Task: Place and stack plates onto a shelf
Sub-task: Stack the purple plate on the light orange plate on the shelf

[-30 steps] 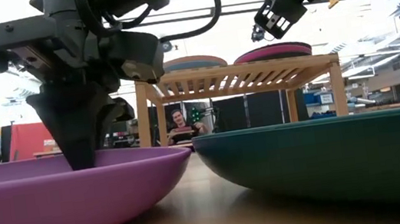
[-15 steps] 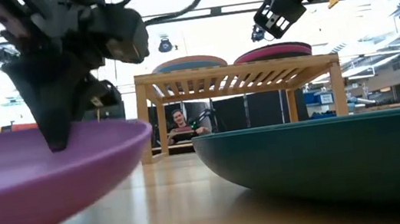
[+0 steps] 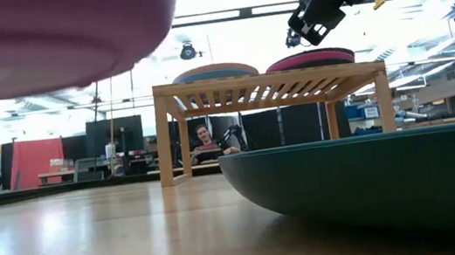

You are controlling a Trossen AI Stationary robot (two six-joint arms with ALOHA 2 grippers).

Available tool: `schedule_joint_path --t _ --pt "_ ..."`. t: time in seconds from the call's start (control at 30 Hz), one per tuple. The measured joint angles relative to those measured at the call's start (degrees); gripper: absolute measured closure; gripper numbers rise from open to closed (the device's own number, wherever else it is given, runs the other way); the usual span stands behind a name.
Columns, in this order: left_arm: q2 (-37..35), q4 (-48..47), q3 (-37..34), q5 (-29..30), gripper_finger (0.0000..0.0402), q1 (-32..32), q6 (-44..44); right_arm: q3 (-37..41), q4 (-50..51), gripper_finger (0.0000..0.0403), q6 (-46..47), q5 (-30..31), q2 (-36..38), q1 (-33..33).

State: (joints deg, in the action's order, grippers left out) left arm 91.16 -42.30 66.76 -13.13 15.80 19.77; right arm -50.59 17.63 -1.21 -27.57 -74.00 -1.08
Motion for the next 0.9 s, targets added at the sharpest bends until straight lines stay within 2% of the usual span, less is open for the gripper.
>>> schedule_joint_path --t 0.4,0.7,0.9 --pt "-10.07 0.4 0.05 -0.3 0.038 -11.03 2.2 0.0 0.0 0.0253 0.0 0.06 0.0 0.0" --pt "-14.98 1.15 0.09 -3.12 0.0381 -24.41 2.6 0.0 0.0 0.0253 0.0 0.06 0.0 0.0" --pt "-15.2 3.89 0.09 -7.65 0.0381 -34.36 5.47 0.0 -0.39 0.0253 0.0 0.06 0.02 0.0"
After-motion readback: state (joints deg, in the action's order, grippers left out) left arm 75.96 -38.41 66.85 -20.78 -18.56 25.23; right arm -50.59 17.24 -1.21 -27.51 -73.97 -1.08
